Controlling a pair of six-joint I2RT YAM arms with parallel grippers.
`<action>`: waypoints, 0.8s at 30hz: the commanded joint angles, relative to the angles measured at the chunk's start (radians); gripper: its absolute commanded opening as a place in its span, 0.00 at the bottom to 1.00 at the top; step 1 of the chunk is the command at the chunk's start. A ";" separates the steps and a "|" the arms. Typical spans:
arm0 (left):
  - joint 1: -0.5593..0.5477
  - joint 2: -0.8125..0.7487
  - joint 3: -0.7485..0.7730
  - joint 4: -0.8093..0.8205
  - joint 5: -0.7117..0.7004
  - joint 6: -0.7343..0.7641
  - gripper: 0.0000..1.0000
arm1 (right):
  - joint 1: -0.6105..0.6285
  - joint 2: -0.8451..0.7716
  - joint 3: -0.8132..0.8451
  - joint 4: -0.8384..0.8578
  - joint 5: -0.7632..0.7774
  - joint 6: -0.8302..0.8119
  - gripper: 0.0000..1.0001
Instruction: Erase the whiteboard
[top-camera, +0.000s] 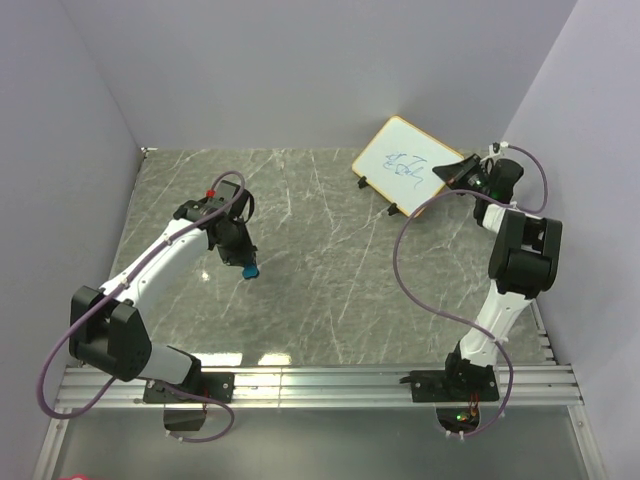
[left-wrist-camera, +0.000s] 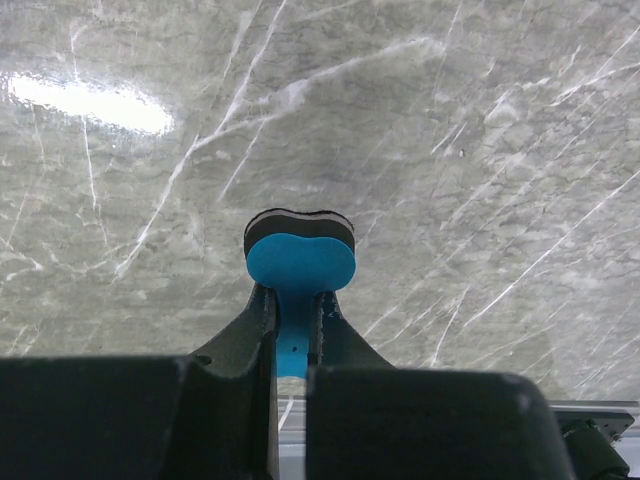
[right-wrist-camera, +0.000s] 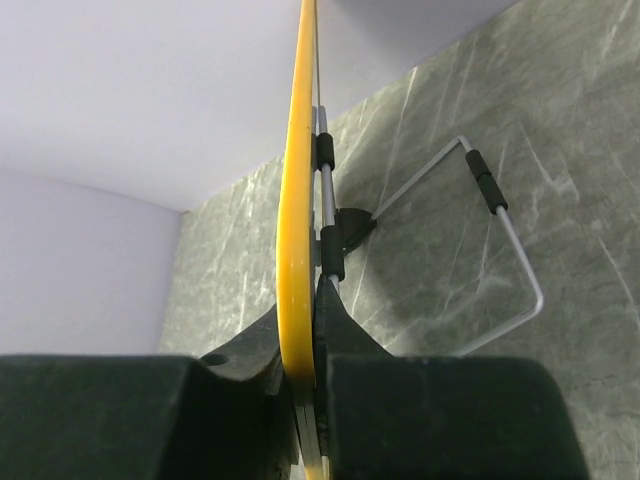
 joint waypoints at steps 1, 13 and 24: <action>-0.005 0.009 0.003 0.006 -0.012 0.001 0.00 | 0.028 -0.017 -0.023 -0.113 0.071 -0.063 0.00; -0.005 -0.006 -0.040 0.045 -0.004 0.028 0.00 | 0.223 -0.166 -0.275 -0.021 0.039 -0.007 0.00; -0.005 -0.003 -0.075 0.115 0.022 0.049 0.00 | 0.502 -0.257 -0.460 0.059 -0.019 0.056 0.00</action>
